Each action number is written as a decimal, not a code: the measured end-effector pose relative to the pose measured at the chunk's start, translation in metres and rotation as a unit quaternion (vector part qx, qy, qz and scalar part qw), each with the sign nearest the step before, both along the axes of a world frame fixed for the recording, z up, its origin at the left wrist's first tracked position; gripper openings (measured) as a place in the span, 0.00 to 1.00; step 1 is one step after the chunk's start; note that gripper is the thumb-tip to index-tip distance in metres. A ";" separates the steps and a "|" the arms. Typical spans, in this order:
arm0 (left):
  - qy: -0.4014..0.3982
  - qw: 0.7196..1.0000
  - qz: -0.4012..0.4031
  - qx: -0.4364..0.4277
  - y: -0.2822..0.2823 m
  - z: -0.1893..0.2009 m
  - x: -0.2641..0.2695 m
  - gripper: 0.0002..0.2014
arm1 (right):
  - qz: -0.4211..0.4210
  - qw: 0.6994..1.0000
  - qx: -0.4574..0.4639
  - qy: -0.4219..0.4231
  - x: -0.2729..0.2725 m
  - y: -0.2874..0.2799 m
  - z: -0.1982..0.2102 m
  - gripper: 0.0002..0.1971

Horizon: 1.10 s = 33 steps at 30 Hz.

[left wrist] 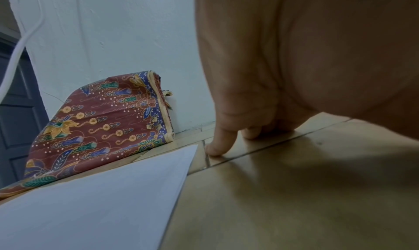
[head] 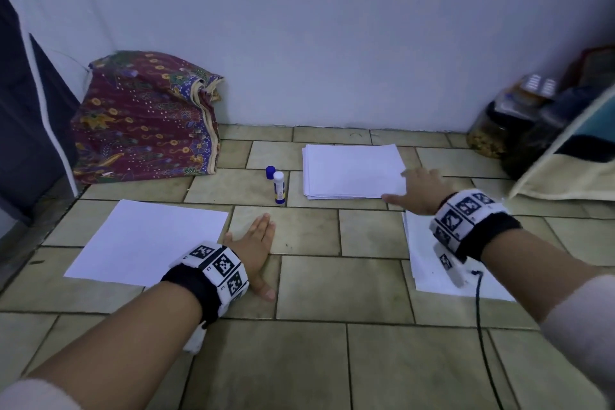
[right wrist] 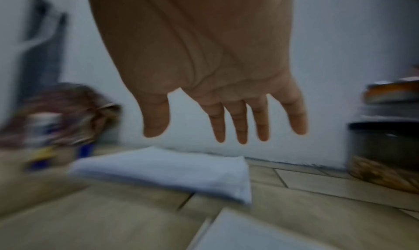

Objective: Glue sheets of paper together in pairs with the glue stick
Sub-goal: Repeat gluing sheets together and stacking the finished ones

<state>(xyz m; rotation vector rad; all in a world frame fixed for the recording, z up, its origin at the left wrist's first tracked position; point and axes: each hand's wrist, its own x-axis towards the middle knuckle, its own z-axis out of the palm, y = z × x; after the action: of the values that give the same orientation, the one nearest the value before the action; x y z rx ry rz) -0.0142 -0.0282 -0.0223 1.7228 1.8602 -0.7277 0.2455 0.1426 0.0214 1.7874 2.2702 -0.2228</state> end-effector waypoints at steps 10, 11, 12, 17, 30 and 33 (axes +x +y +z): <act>-0.002 0.999 -0.001 0.033 0.000 -0.004 -0.003 0.67 | -0.030 0.986 -0.160 -0.045 0.026 -0.097 -0.050 0.74; -0.004 0.999 -0.001 0.035 -0.001 -0.004 -0.004 0.66 | -0.029 0.986 -0.157 -0.046 0.026 -0.098 -0.053 0.75; -0.006 0.999 -0.002 0.037 -0.002 -0.002 -0.004 0.66 | -0.029 0.987 -0.152 -0.043 0.026 -0.097 -0.056 0.77; -0.017 0.998 0.002 0.067 -0.009 -0.002 0.000 0.60 | -0.036 0.987 -0.158 -0.019 0.028 -0.092 -0.064 0.79; -0.010 0.971 0.173 0.167 -0.045 0.018 -0.083 0.53 | -0.036 0.984 -0.170 -0.038 0.026 -0.093 -0.061 0.78; 0.027 0.972 0.191 0.132 -0.055 0.010 -0.091 0.50 | -0.034 0.984 -0.170 -0.043 0.026 -0.093 -0.060 0.78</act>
<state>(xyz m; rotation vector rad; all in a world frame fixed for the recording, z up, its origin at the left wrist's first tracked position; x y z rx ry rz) -0.1054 -0.0830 -0.0123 1.4322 2.3230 -0.3894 0.2714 0.0493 -0.0383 1.6606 1.9739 -0.5024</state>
